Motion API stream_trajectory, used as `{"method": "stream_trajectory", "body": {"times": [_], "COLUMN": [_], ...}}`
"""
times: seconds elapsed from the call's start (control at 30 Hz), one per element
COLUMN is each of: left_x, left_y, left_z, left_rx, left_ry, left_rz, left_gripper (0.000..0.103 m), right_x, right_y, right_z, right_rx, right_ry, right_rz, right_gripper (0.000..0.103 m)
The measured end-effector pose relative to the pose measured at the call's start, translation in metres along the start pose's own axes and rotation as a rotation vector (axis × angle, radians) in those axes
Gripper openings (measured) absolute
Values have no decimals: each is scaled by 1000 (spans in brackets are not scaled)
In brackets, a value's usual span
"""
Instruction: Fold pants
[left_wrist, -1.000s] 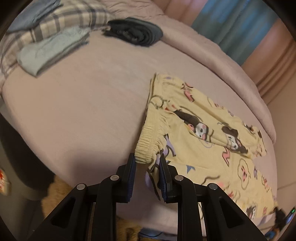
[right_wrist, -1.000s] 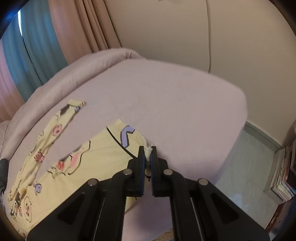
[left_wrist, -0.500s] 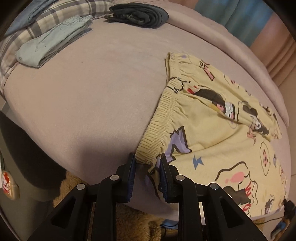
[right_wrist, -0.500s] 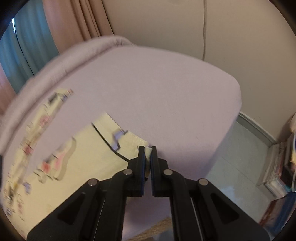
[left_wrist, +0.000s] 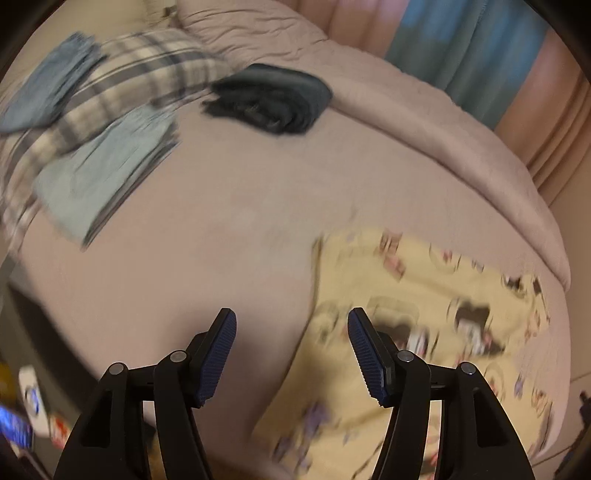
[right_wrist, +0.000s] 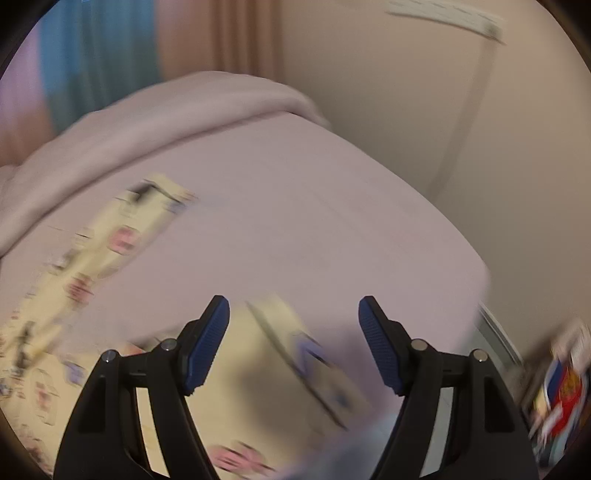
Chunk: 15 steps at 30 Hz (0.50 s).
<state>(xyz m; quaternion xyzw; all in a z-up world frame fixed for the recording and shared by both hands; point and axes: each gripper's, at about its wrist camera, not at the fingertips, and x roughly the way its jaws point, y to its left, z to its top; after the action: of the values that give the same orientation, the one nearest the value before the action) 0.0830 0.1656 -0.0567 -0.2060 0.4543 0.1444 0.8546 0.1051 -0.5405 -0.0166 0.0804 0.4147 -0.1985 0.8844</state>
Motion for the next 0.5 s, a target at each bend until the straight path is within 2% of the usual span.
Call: {"method": "stream_trajectory", "body": {"times": [0.1,0.17,0.3,0.47,0.5], "left_x": [34,59,117,166,170], "left_y": [-8,-13,-24,-23,-23], "left_z": [30,48,75,79,79], "left_rx": [-15,-30,-43,-49,-46], "left_ry": [42,76,163,216,206], "left_rz": [3,-7,-8,66,73], "left_gripper": [63,63,63,63,63], "right_x": [15,40,97,188,205], "right_y": [44,79,145,208,215], "right_z": [40,71,114,153,157], "right_rx": [-30,-48,-72,-92,-87], "right_ry": [37,72,145,245,257], "right_rz": [115,154,166,171,161], "right_gripper": [73,73,73,71,71]}}
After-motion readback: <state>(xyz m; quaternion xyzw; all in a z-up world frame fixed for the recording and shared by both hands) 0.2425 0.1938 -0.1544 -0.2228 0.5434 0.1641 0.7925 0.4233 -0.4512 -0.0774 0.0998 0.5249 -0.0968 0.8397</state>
